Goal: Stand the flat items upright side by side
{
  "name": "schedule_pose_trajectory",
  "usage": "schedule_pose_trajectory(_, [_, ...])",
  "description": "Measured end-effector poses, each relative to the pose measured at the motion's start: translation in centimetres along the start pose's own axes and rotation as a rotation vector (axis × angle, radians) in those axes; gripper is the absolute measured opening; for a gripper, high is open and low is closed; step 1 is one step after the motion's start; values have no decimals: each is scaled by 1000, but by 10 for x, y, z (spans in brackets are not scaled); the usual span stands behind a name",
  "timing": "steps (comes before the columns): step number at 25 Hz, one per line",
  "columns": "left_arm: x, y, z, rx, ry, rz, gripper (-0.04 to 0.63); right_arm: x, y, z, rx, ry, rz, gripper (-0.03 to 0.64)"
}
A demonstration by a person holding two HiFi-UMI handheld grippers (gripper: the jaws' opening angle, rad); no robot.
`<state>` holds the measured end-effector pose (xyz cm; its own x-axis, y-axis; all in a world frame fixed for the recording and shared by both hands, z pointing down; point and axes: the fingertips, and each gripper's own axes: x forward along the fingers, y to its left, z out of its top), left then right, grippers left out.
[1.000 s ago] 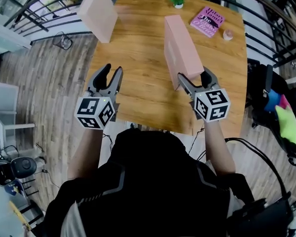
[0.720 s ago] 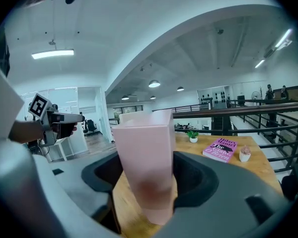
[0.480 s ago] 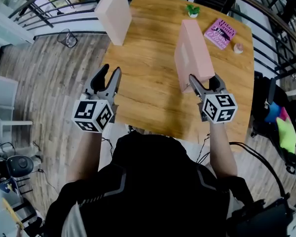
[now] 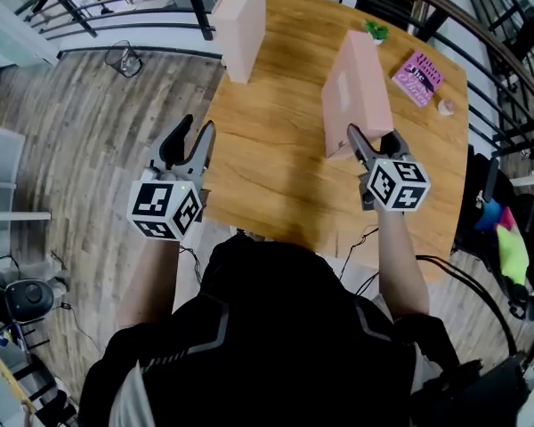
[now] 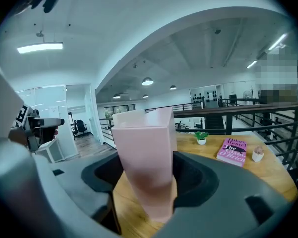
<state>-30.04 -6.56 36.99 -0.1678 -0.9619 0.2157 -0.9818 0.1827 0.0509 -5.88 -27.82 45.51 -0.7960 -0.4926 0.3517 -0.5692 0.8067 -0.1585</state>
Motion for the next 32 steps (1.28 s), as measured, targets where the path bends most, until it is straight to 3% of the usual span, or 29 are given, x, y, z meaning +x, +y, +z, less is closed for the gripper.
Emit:
schedule_pose_trajectory(10, [-22,81,-12,-7,28,55,178,81,55,23,9,-8,4,314])
schedule_pose_trajectory(15, [-45,133,-12,-1,44,104,177,125,81,37,17,-63,-6,314])
schedule_pose_trajectory(26, [-60,181,-22,-38,51,104,176,207,99,67,98,-93,-133,319])
schedule_pose_trajectory(32, [-72,194,-15,-52,42,113,176,239,106,78,157,-79,-158,331])
